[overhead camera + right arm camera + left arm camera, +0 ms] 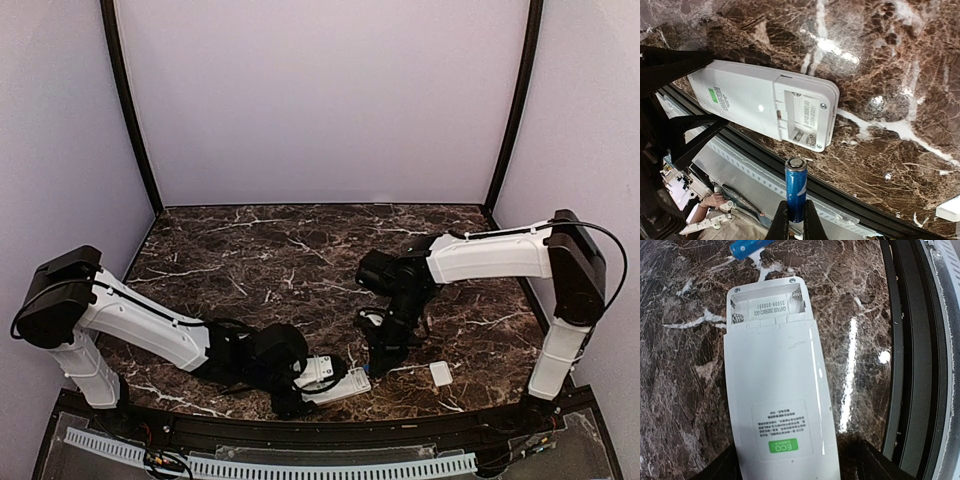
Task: Load the batteries into the remote control
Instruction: Hold the remote control without batteries at the center of the board.
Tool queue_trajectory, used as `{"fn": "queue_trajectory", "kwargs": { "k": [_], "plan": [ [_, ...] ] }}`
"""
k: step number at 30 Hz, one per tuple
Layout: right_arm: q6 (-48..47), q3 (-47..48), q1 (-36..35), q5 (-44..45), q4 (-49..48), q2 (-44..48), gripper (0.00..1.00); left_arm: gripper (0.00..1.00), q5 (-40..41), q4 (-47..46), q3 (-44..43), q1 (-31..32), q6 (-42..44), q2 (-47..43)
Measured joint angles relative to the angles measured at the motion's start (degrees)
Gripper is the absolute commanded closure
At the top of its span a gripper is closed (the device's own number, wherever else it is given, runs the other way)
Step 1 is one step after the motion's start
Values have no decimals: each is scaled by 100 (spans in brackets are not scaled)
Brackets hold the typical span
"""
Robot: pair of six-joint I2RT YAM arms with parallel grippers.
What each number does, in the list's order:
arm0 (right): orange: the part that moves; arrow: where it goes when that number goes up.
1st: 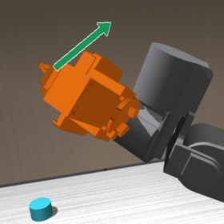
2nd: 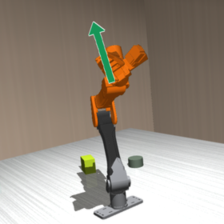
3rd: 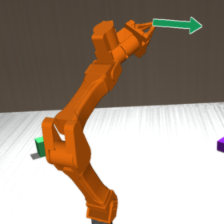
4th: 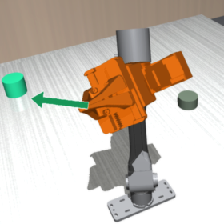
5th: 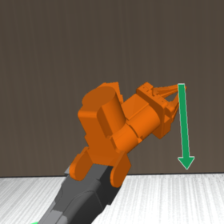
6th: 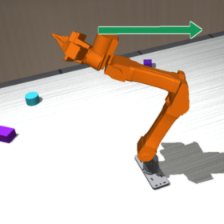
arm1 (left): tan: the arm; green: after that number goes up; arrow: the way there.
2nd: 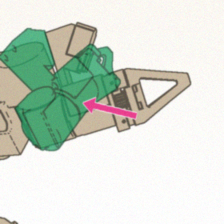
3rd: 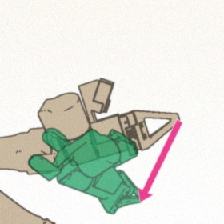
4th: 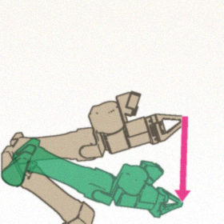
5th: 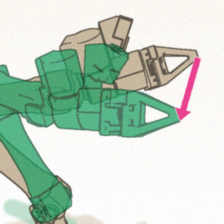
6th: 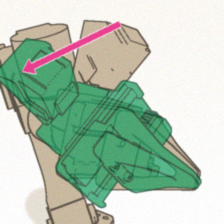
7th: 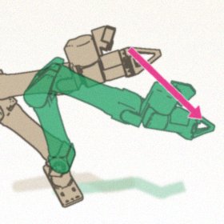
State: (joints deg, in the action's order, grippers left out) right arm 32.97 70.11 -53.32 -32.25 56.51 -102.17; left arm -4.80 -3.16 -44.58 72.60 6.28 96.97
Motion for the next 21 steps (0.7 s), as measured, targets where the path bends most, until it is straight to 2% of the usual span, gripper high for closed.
{"fn": "queue_trajectory", "kwargs": {
  "k": [7, 15, 21],
  "plan": [
    [2, 118, -90, -146, 9, -345, 100, 42, -15, -155, -28, 0, 11, 87],
    [101, -22, -258, -273, -197, -382, 100, 49, -59, -98, -116, -4, -66, 144],
    [170, -142, -258, -260, -229, -402, 100, 64, -74, -39, -149, -4, -166, 151]
  ]
}}
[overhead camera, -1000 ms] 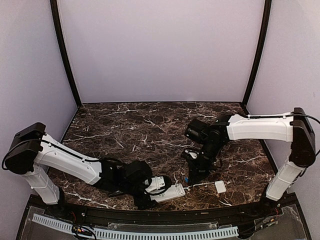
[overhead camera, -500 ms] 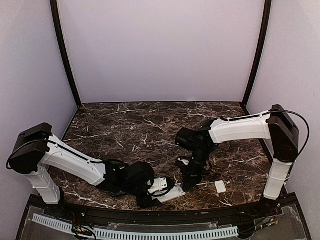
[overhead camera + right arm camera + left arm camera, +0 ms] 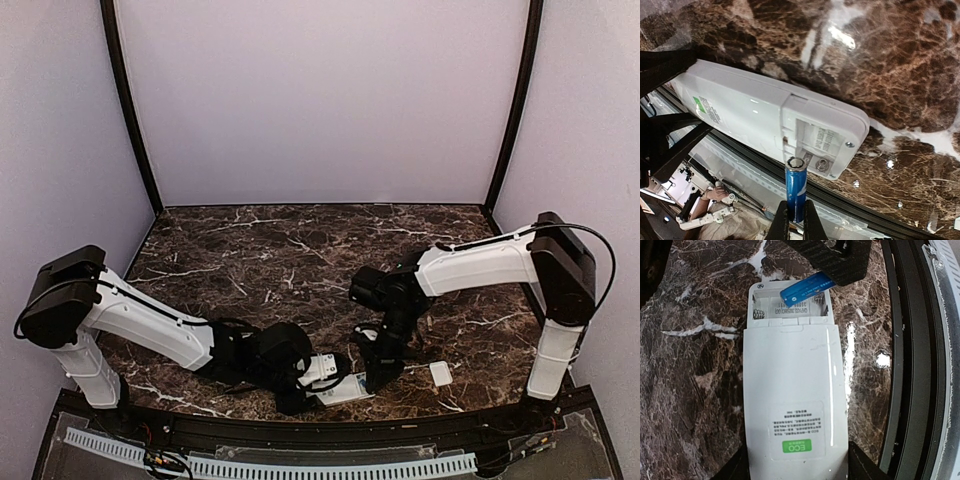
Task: Load the batteries into the remote control
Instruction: Hold the remote control without batteries at the center of the board, then place the battery in the battery compartment.
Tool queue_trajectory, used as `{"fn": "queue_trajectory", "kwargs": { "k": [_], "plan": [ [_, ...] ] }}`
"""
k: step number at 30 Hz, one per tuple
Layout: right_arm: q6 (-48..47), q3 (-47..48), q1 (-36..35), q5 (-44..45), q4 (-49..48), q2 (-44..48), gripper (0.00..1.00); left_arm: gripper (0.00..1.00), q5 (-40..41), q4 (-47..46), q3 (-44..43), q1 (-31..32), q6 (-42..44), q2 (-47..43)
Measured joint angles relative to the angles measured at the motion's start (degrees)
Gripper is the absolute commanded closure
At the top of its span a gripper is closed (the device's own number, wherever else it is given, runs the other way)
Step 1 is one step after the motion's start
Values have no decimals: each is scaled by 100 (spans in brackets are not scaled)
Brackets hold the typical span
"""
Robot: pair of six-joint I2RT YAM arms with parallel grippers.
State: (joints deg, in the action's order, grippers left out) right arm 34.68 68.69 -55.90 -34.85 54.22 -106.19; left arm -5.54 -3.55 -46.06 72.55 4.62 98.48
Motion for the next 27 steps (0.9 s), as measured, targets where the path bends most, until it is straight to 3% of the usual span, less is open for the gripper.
{"fn": "queue_trajectory", "kwargs": {
  "k": [5, 18, 27],
  "plan": [
    [66, -212, -7, -9, -44, 0, 100, 74, -50, 63, -52, 0, -251, 0],
    [131, -184, -24, -20, -289, -133, 100, 74, -136, 103, -81, 7, -621, 0],
    [-15, 157, -22, -83, 59, -496, 100, 74, 352, 330, -256, 247, -601, 98]
  ]
}}
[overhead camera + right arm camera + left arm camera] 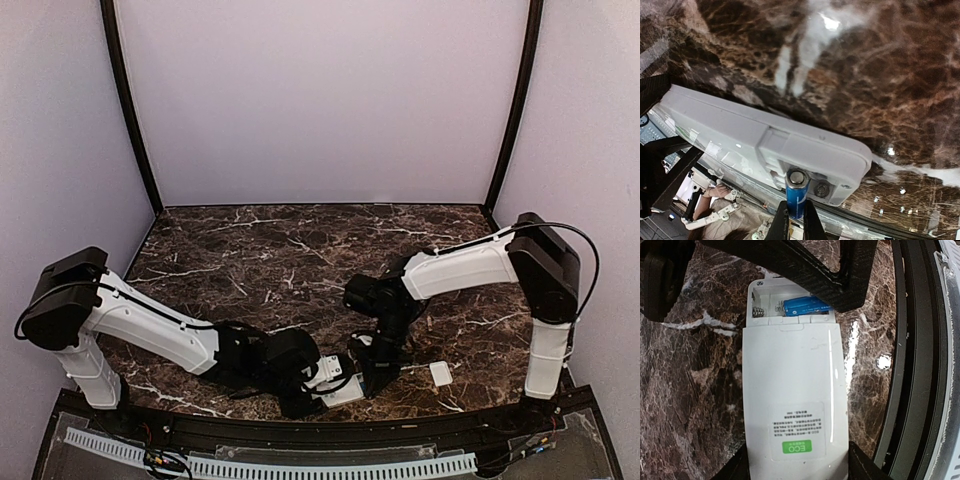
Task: Load the batteries into the remote control
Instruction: Place the battery in the battery compartment.
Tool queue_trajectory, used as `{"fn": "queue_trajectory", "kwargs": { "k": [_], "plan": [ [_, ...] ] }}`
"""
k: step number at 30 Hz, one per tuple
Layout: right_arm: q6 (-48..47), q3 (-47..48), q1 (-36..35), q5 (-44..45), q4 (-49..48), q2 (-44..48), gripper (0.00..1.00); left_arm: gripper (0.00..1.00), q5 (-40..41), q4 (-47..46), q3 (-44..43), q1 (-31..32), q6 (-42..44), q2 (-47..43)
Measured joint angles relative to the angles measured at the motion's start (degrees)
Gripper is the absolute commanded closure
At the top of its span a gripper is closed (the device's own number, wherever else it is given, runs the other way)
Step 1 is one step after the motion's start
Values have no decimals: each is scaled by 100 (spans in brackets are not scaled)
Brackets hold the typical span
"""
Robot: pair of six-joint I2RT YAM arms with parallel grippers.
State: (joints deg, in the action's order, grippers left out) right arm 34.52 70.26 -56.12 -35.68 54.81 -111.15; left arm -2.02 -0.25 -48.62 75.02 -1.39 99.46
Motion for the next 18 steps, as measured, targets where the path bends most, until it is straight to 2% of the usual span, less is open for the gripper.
{"fn": "queue_trajectory", "kwargs": {
  "k": [15, 18],
  "plan": [
    [-306, 649, 59, 26, 708, -516, 100, 74, 129, 61, -46, 63, -20, 28],
    [-402, 761, 98, 42, 820, -592, 90, 73, 127, 57, -42, 63, -20, 28]
  ]
}}
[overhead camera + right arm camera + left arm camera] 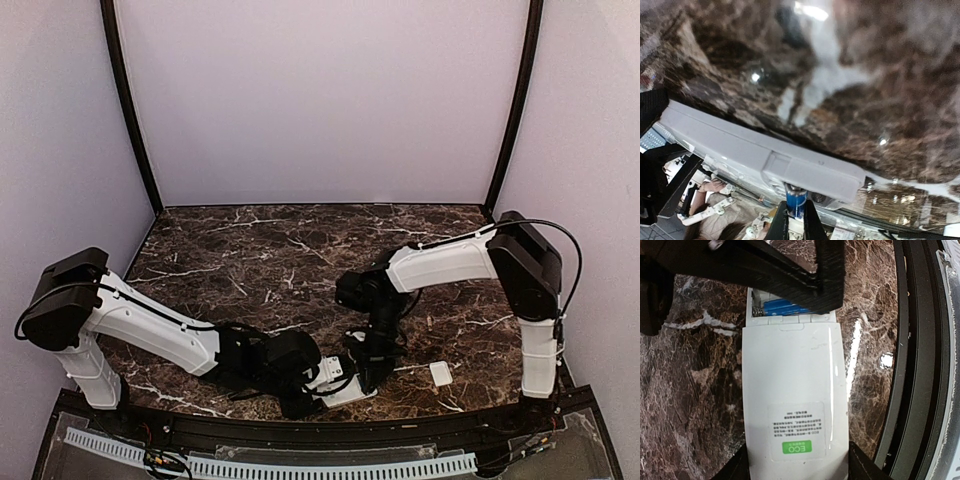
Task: Load the batteries into the remote control
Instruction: Place the battery in the battery compartment.
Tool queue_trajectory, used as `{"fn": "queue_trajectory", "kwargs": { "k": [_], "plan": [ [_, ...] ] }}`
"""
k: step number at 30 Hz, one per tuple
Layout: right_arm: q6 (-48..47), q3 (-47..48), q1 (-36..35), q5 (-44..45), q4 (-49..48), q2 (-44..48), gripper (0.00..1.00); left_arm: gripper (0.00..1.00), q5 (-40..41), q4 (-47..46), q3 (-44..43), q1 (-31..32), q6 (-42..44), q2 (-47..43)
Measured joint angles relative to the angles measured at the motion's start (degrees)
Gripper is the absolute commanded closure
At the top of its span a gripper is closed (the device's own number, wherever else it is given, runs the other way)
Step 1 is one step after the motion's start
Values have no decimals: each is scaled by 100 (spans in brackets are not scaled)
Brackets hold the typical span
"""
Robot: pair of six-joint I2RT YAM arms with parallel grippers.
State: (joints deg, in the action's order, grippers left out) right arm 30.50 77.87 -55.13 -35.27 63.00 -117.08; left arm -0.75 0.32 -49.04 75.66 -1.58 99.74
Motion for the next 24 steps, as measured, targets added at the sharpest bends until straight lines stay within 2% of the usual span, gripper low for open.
{"fn": "queue_trajectory", "kwargs": {
  "k": [13, 19, 24],
  "plan": [
    [-199, 254, 46, 404, -9, -70, 80, 72, -81, -114, 35, 15, 11, -4],
    [-229, 348, 46, 551, 39, -42, 71, 71, -136, -177, 61, 31, 31, -2],
    [-162, 293, 46, 612, 42, 356, 68, 63, -177, -249, 94, 39, 48, -4]
  ]
}}
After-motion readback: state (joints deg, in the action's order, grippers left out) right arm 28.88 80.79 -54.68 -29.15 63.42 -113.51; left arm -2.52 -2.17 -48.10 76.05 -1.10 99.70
